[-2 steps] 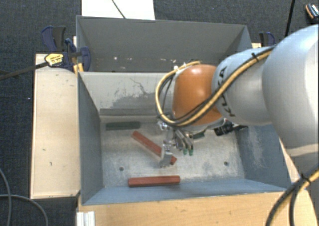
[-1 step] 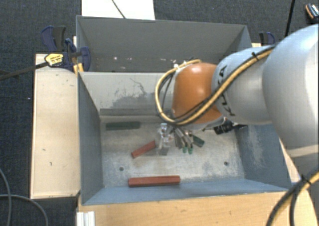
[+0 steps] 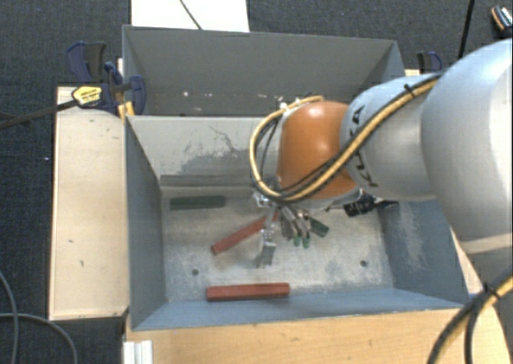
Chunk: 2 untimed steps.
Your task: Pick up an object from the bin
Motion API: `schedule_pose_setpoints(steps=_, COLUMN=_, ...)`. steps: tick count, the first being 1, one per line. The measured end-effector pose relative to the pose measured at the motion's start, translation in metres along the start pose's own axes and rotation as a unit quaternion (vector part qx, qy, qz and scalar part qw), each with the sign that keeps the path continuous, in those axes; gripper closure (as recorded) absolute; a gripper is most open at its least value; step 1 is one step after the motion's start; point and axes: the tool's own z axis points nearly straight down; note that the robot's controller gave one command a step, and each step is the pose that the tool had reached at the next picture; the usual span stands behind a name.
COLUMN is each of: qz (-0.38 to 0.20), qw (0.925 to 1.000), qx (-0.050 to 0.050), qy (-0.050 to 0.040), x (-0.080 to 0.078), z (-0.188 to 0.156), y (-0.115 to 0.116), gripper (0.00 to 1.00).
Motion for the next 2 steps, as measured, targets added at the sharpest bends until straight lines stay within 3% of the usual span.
schedule_pose_setpoints(steps=1, qz=0.0, qw=1.0, qx=-0.001, qy=-0.0021, x=-0.036, z=0.0127, y=0.0356, gripper=0.0)
schedule_pose_setpoints(steps=2, qz=0.003, qw=1.0, qx=0.0, qy=-0.0006, x=-0.0349, z=0.0124, y=0.0334, gripper=1.0)
